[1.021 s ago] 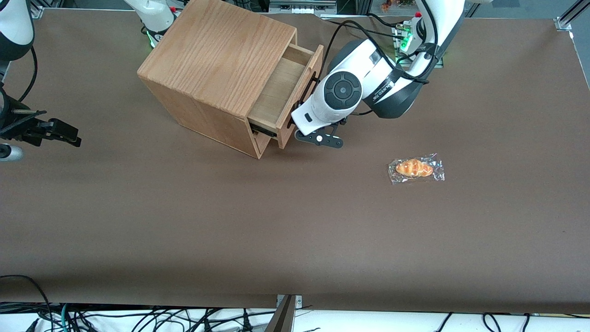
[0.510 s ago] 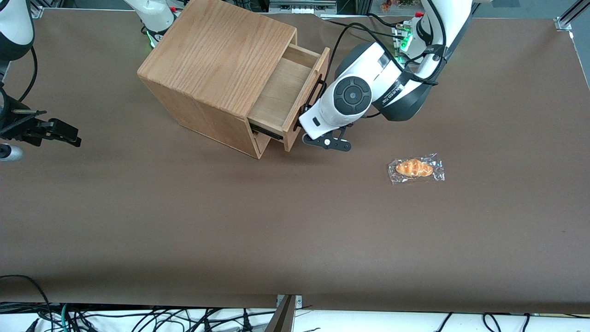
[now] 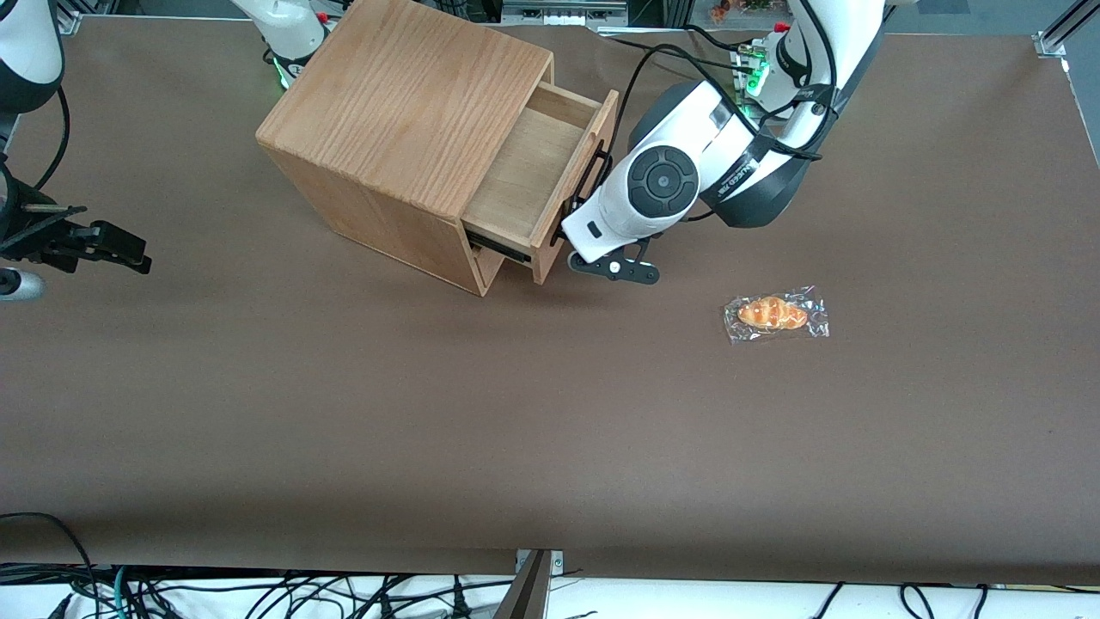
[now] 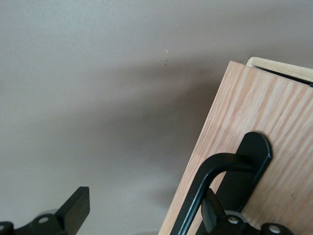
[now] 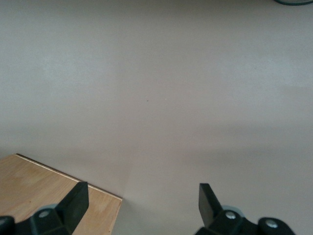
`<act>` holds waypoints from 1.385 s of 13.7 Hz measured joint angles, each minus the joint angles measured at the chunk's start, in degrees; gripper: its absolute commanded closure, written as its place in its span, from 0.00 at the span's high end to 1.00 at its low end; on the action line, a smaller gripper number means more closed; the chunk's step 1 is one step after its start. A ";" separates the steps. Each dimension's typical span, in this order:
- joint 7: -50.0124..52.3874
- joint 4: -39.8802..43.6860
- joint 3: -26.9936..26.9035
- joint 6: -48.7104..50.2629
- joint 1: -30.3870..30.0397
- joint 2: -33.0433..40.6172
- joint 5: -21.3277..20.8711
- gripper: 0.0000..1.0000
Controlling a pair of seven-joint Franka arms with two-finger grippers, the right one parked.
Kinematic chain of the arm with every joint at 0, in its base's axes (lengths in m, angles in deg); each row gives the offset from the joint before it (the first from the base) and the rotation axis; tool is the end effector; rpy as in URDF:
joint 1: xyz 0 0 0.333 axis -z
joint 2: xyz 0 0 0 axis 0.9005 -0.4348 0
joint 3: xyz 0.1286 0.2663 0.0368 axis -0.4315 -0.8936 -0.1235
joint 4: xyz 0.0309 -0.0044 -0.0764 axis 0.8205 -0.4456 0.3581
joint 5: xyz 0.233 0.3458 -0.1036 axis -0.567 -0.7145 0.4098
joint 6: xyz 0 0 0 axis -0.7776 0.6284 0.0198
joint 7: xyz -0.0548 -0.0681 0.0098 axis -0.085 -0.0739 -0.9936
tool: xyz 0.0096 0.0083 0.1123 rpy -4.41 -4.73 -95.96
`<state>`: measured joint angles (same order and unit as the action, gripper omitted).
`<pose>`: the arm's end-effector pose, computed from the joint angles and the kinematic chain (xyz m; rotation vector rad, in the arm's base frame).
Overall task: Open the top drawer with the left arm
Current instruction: 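Pull the drawer outward from the box by its handle with the left gripper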
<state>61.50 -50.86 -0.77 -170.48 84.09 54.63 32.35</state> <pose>0.5392 -0.4331 0.3589 2.9618 -0.2134 -0.5346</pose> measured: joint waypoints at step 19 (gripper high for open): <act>-0.82 -0.01 0.01 1.73 -1.12 0.42 -1.16 1.00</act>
<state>60.67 -50.87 -0.76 -168.75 82.97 55.04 31.19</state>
